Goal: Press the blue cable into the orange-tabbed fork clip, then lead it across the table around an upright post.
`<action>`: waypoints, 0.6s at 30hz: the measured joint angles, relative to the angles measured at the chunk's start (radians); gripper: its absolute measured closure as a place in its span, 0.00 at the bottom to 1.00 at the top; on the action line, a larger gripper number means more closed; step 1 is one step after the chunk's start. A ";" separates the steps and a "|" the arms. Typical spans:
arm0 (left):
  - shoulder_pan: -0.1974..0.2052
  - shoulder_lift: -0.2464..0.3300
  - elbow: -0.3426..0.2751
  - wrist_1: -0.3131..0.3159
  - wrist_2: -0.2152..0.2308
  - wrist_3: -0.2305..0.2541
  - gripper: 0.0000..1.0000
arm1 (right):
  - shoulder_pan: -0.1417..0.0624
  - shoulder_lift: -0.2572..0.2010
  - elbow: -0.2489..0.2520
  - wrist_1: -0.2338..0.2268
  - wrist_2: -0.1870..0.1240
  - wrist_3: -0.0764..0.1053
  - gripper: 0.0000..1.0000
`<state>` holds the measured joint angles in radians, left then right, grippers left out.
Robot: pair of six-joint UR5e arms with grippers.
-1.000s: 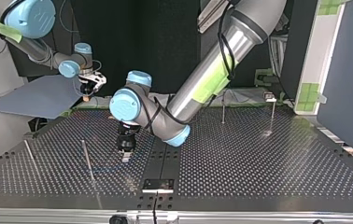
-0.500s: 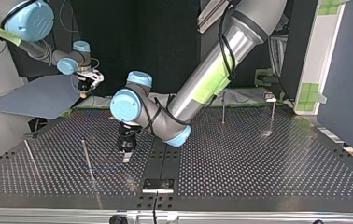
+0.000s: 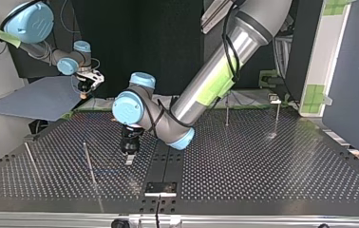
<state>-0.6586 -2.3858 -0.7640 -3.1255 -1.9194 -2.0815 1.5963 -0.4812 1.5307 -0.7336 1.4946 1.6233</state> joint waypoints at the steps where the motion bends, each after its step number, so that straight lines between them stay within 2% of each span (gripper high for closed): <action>1: 0.000 0.000 0.000 -0.007 0.000 0.000 0.09 | 0.000 0.000 0.000 0.000 0.000 0.000 1.00; 11: 0.004 0.001 -0.001 -0.101 -0.003 0.033 0.07 | 0.000 0.000 0.000 0.003 -0.002 0.000 1.00; 18: -0.006 0.019 -0.014 -0.173 -0.059 0.066 0.05 | 0.006 0.000 -0.004 0.005 0.000 0.000 1.00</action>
<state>-0.6649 -2.3671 -0.7783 -3.2986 -1.9785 -2.0156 1.6019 -0.4811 1.5263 -0.7290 1.4941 1.6230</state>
